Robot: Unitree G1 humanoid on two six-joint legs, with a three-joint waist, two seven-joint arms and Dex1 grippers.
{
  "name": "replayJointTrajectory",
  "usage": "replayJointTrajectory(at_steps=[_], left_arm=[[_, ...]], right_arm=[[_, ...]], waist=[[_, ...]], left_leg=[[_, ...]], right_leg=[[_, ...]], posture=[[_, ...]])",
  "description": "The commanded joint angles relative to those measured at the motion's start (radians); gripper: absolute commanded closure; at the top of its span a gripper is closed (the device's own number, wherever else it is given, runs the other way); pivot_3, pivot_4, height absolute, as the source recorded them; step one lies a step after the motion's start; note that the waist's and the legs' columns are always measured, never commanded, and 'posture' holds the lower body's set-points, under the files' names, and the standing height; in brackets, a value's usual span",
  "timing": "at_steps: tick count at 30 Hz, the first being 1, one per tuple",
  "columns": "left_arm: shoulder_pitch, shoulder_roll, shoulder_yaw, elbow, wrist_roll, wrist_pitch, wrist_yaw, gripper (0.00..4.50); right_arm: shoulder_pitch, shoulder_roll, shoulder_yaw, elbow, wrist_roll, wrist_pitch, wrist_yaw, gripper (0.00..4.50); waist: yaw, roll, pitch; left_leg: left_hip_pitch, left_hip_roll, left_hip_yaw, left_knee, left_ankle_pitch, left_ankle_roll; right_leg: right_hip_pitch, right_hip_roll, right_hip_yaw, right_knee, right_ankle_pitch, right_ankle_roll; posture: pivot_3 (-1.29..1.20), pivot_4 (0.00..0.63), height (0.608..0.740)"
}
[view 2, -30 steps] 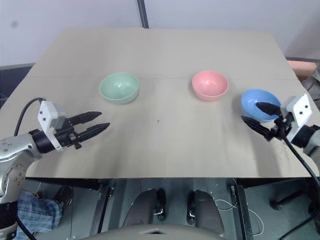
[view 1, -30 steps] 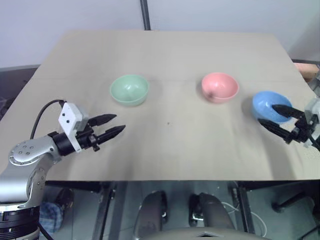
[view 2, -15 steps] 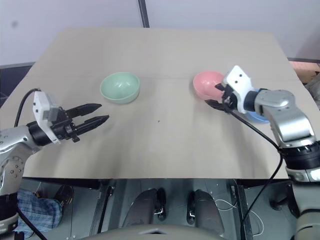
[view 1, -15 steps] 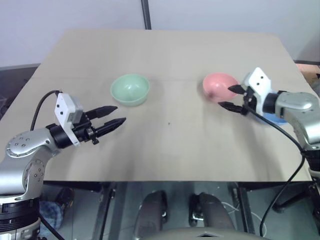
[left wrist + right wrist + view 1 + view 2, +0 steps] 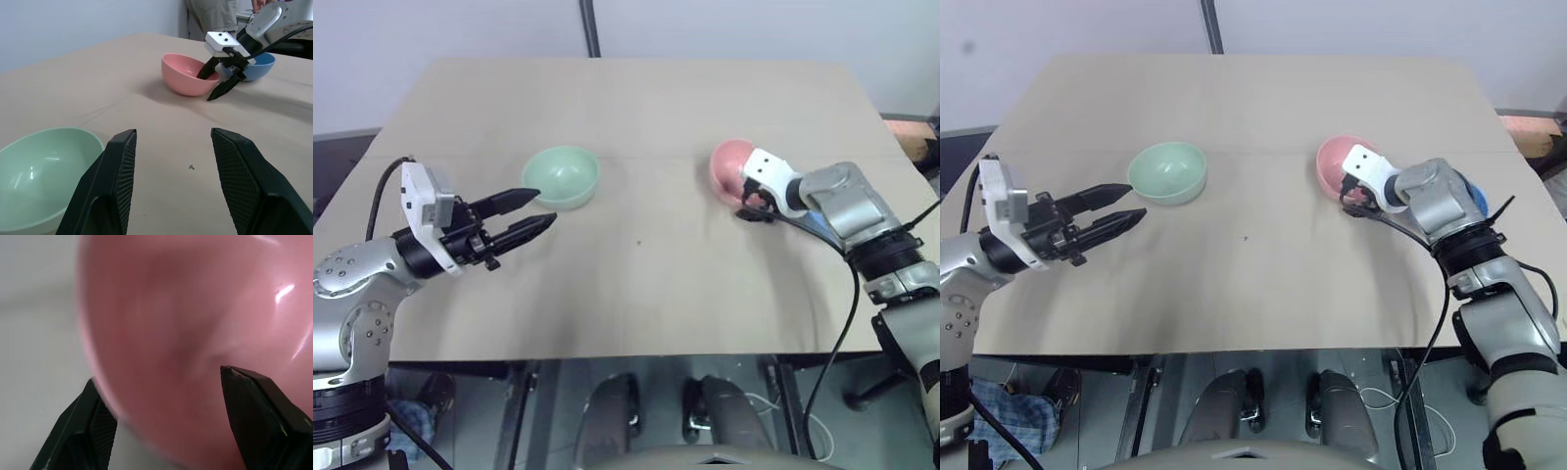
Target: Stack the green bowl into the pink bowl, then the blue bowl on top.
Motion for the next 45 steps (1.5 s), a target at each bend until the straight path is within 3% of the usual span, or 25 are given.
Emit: replayJointTrajectory(at_steps=[1,7,10,14,18,21,28,40,43,45], left_arm=[[-0.001,0.017,0.049,-0.032,-0.025,-0.010,-0.002,1.94],[0.005,0.015,0.047,-0.023,-0.017,-0.025,-0.006,1.94],[0.011,0.013,0.043,-0.016,-0.011,-0.035,-0.010,1.94],[0.015,0.015,0.037,-0.008,-0.006,-0.046,-0.014,1.94],[0.019,0.015,0.028,-0.001,-0.001,-0.051,-0.027,1.94],[0.019,0.016,0.022,0.005,0.002,-0.053,-0.035,1.94],[-0.006,0.018,-0.005,0.031,0.014,-0.054,-0.049,1.94],[-0.030,0.019,-0.024,0.049,0.027,-0.055,-0.063,1.94],[-0.032,0.018,-0.026,0.049,0.028,-0.057,-0.062,1.94],[-0.033,0.017,-0.028,0.049,0.028,-0.057,-0.062,1.94]], right_arm=[[-0.041,0.027,-0.005,0.002,-0.026,-0.035,0.020,2.20],[-0.034,0.042,-0.001,-0.042,-0.054,-0.047,0.064,4.48],[-0.008,0.025,0.019,-0.130,-0.070,-0.055,0.110,4.48],[0.066,-0.018,0.049,-0.396,-0.071,0.022,0.201,4.48],[0.172,-0.041,0.115,-0.727,-0.083,0.200,0.243,4.48],[0.203,-0.027,0.156,-0.863,-0.087,0.328,0.240,4.48],[0.165,0.041,0.274,-0.924,-0.151,0.415,0.164,4.48],[0.145,0.046,0.376,-0.927,-0.229,0.341,0.131,4.48],[0.150,0.036,0.374,-0.932,-0.234,0.331,0.133,3.06],[0.150,0.036,0.369,-0.932,-0.239,0.328,0.125,2.35]], waist=[[-0.002,0.000,0.000],[-0.001,0.000,0.000],[0.002,0.000,0.000],[0.001,0.000,0.000],[0.000,0.000,0.000],[0.003,-0.001,0.000],[0.000,-0.001,-0.001],[0.000,-0.001,-0.001],[0.000,-0.001,-0.001],[0.000,-0.001,-0.001]], left_leg=[[0.000,0.000,0.000,0.000,0.000,0.000],[0.000,0.000,0.000,0.000,0.000,0.000],[0.000,0.000,0.000,0.000,0.000,0.000],[0.000,0.000,0.000,0.000,0.000,0.000],[-0.001,0.000,0.000,0.000,0.000,0.000],[-0.001,0.000,0.000,0.000,0.000,0.000],[-0.001,0.000,0.000,0.000,0.000,0.000],[-0.001,0.000,0.000,0.001,0.001,-0.001],[-0.001,0.000,0.000,0.001,0.001,-0.001],[-0.001,0.000,0.000,0.001,0.001,-0.001]], right_leg=[[0.000,0.000,0.000,0.000,0.000,0.000],[0.000,0.000,0.000,0.000,0.000,0.000],[0.000,0.000,0.000,0.000,0.000,0.000],[0.000,-0.001,0.000,0.000,0.000,0.000],[-0.001,0.000,0.000,0.000,0.000,0.000],[-0.001,-0.001,0.000,0.000,0.000,0.000],[-0.002,0.000,0.000,0.002,-0.001,0.002],[-0.002,0.000,0.000,0.003,-0.002,0.003],[-0.003,0.000,0.000,0.003,-0.002,0.003],[-0.003,0.000,0.000,0.003,-0.002,0.003]], posture=[[0.00,0.150,0.740],[0.00,0.150,0.740],[0.00,0.150,0.740],[0.00,0.150,0.740],[0.00,0.150,0.740],[0.00,0.150,0.740],[0.00,0.150,0.740],[0.00,0.150,0.740],[0.00,0.150,0.740],[0.00,0.150,0.740]])
